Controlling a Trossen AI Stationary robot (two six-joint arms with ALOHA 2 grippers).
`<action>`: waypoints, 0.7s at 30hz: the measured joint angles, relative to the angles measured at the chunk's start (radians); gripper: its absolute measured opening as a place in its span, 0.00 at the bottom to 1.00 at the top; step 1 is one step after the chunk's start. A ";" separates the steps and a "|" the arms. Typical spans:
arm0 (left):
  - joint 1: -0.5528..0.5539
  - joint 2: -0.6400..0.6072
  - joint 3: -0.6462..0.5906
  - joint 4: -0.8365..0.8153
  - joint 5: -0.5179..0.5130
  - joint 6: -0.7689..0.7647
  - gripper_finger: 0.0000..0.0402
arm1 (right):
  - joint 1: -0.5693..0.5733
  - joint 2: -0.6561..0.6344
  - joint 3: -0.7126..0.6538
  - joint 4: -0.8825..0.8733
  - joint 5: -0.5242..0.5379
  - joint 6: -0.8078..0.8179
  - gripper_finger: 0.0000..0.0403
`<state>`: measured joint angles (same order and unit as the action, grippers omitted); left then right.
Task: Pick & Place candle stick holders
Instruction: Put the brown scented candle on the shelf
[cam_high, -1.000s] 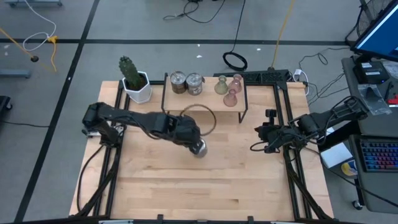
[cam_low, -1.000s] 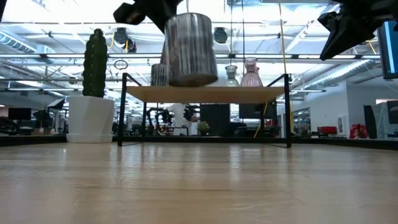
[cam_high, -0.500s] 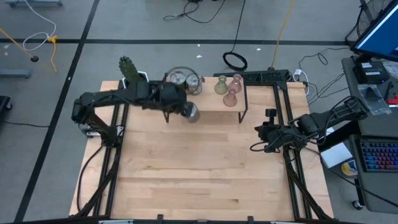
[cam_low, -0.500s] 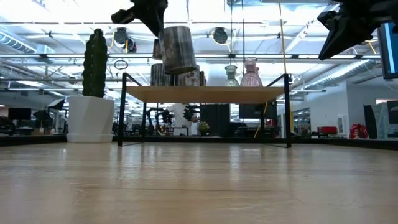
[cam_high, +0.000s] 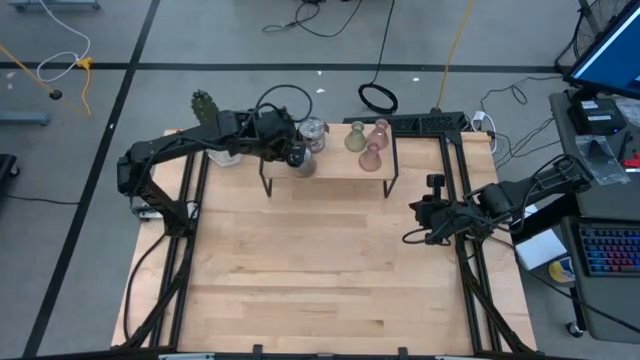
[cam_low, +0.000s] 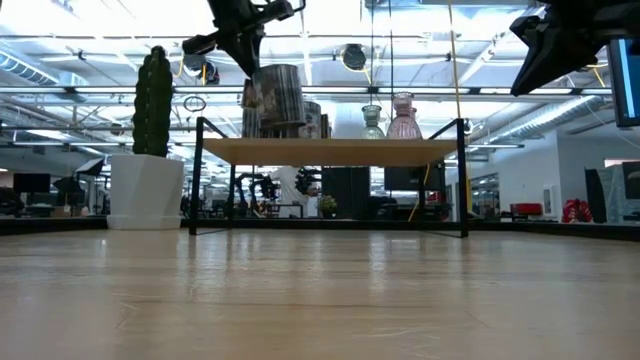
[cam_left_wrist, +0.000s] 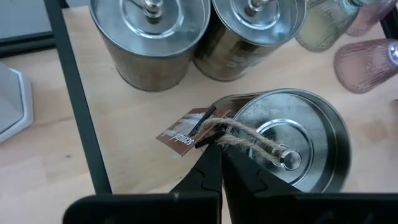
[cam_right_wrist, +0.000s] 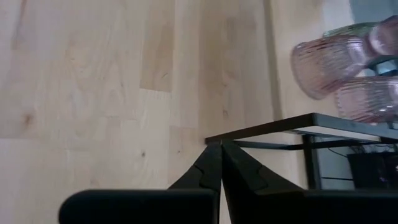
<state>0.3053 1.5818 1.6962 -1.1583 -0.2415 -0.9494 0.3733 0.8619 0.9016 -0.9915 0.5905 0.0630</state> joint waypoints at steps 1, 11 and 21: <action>0.004 0.001 0.000 0.000 0.005 0.004 0.00 | 0.000 0.000 0.000 0.000 0.011 0.000 0.00; 0.035 0.001 -0.001 -0.016 0.006 0.006 0.00 | 0.000 0.000 0.000 0.000 0.014 -0.004 0.00; 0.037 0.005 -0.001 -0.018 0.000 0.003 0.00 | 0.000 0.000 0.000 0.001 0.015 -0.004 0.00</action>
<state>0.3420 1.5865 1.6951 -1.1765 -0.2411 -0.9463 0.3733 0.8619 0.9016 -0.9909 0.6056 0.0586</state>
